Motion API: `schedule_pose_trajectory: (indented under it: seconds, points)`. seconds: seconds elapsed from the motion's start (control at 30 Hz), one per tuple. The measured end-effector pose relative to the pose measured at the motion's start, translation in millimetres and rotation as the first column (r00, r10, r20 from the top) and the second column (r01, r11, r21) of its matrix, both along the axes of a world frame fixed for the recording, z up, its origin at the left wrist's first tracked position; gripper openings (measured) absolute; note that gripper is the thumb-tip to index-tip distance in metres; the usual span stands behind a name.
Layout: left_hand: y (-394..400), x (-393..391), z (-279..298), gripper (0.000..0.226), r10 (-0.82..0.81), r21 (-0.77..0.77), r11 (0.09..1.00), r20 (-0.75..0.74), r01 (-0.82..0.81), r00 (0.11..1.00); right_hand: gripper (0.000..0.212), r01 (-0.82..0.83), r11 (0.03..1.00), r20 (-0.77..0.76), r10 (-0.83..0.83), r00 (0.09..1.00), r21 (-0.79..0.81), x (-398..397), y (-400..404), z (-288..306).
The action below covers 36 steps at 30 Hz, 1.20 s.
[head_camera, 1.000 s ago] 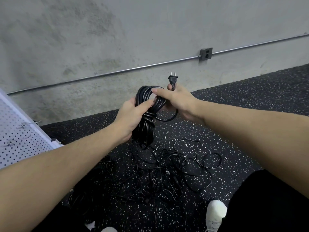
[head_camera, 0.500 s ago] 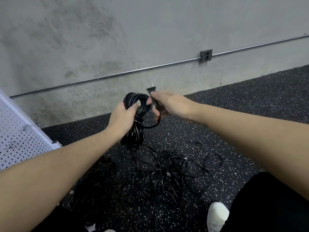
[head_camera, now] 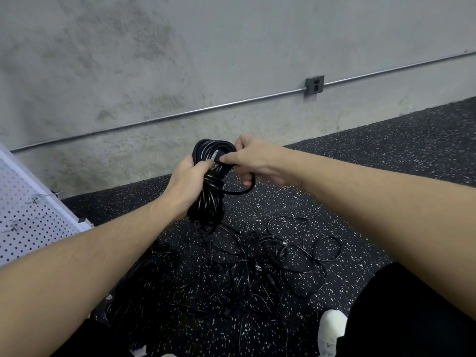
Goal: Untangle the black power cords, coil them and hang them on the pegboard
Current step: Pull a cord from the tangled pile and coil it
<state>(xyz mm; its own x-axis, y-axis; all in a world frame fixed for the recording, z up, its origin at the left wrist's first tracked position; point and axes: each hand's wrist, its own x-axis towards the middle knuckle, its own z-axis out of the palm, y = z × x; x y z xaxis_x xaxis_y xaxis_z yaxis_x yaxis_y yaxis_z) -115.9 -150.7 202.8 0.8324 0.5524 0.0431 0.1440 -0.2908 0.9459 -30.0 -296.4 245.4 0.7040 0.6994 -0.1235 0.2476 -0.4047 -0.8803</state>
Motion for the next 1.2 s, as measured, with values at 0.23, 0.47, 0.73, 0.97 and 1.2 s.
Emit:
schedule_pose_trajectory:
  seconds: [0.23,0.47,0.73,0.97,1.2]
  points:
    - [-12,-2,3,0.028,-0.019,0.214,0.976,-0.077,0.035,0.997,0.019,-0.085,0.989,-0.215,0.057,0.975,-0.123,4,2,5]
    - [-12,-5,0,0.061,-0.115,0.535,0.822,-0.183,0.197,0.976,0.031,-0.022,0.988,-0.160,-0.003,0.987,-0.154,10,-7,-9]
    - [-12,-3,-3,0.044,-0.146,0.424,0.886,-0.130,0.189,0.981,0.031,-0.025,0.994,-0.113,0.012,0.993,-0.110,7,-11,-26]
    - [-6,3,-5,0.059,-0.143,0.229,0.960,-0.091,0.161,0.985,0.013,0.135,0.964,-0.496,-0.004,0.868,0.229,8,-2,-35]
    - [-13,-2,-2,0.029,-0.228,0.137,0.963,-0.041,0.232,0.973,0.007,-0.026,0.984,-0.554,0.122,0.823,0.178,14,-17,-25]
